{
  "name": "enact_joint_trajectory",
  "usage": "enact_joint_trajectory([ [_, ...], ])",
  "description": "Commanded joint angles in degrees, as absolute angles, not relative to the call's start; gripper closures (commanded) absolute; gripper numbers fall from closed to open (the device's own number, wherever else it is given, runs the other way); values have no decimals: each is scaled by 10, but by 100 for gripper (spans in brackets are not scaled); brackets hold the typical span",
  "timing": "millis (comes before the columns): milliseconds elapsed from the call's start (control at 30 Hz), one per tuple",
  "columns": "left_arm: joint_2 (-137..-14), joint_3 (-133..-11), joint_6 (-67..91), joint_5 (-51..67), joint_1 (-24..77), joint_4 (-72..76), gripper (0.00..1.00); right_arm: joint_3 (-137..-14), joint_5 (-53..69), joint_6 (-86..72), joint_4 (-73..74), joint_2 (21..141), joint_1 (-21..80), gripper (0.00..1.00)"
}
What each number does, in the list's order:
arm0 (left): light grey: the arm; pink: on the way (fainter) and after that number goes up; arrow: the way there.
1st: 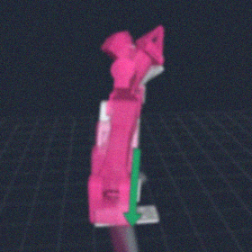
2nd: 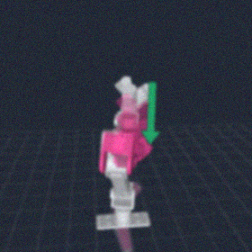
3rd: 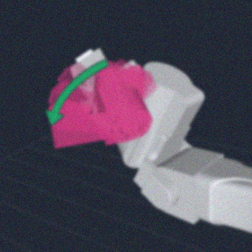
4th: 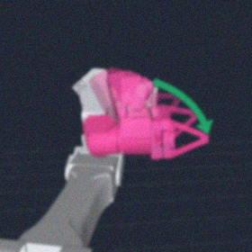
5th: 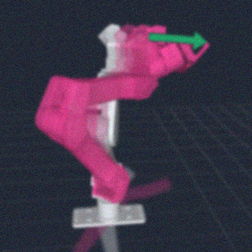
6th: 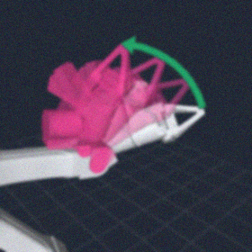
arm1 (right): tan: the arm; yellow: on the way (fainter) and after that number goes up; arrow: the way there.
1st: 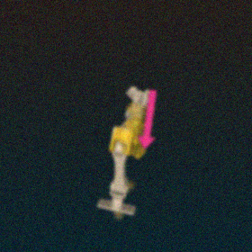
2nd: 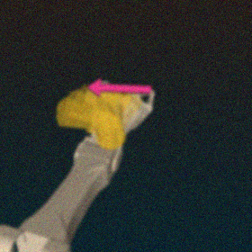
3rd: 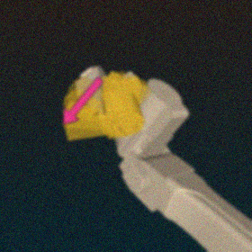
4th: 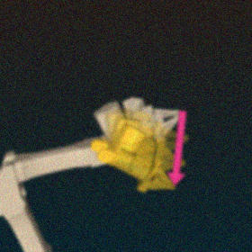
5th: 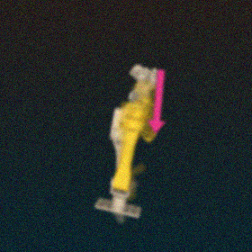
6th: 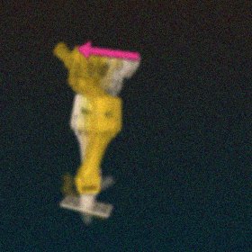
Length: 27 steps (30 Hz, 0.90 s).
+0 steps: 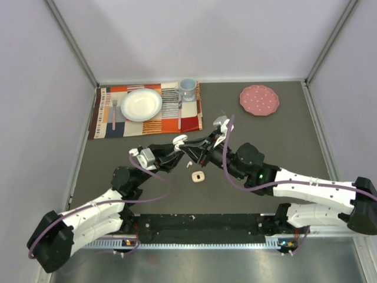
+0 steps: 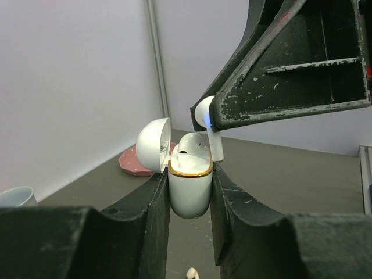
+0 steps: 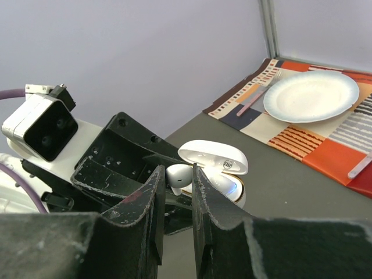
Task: Insert the wireless bluetooth earbuds into the charging case
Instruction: Insert the left earbud into the left side groove of the charging case.
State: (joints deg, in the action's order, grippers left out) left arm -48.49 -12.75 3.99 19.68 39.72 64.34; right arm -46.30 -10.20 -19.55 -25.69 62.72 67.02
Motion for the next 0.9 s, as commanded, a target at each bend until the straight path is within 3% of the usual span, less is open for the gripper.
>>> enact_joint_trajectory([
  [0,-477,-129,46,200,395,678,100,-498,-112,-190,-304,638,680,100],
  [867,-492,-120,71,191,396,736,100,-491,-133,-197,-330,660,680,100],
])
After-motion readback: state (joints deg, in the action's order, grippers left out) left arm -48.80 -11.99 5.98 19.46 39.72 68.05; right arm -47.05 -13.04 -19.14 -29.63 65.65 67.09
